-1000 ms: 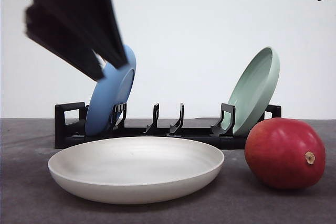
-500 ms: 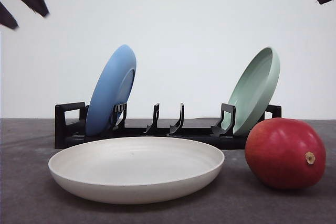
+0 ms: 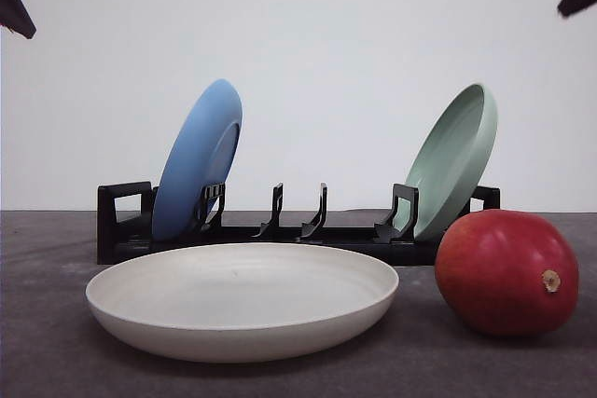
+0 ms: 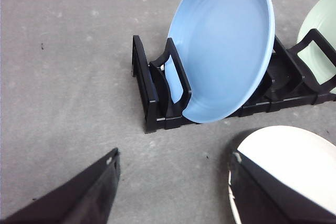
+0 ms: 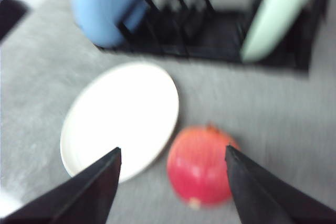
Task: Place pomegranate in white plate
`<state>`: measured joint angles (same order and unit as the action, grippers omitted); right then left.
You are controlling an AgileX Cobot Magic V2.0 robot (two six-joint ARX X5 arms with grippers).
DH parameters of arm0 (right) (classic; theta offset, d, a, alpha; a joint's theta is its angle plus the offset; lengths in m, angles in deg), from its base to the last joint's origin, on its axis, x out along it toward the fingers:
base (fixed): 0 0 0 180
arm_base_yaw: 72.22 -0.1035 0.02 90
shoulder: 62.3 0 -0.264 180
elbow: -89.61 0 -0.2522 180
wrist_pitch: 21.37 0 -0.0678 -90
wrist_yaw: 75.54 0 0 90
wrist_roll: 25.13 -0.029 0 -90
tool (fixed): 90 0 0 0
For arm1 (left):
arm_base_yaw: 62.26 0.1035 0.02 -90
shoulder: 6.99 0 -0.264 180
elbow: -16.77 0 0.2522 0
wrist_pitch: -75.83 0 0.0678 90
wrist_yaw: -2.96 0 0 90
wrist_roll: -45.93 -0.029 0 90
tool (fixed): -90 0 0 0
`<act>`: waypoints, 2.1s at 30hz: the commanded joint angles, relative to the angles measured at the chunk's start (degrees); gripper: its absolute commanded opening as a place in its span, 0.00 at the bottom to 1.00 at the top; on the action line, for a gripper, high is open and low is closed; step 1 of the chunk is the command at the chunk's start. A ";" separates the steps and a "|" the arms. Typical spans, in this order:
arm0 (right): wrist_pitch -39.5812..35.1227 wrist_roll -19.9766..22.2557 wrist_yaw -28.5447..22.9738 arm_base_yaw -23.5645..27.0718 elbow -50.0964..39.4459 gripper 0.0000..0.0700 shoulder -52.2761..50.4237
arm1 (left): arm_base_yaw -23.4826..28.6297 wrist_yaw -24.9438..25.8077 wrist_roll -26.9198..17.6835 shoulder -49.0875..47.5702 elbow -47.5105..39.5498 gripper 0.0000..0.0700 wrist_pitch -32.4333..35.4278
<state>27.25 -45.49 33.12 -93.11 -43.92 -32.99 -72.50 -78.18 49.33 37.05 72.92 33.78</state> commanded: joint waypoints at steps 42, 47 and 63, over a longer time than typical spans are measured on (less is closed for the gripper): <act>1.38 -6.07 -17.75 -16.54 13.81 0.76 48.56 | 0.06 -0.35 0.72 0.20 0.35 0.56 0.65; 2.26 -6.18 -16.00 -16.48 13.90 0.70 48.56 | 0.06 -0.35 0.72 0.20 0.35 0.56 0.65; 9.89 5.47 -12.44 -18.67 28.04 0.70 52.34 | 0.06 -0.35 0.74 0.20 0.35 0.56 0.65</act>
<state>37.74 -42.54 20.39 -110.96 -17.56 17.66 -72.48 -78.25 49.88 37.05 72.92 33.85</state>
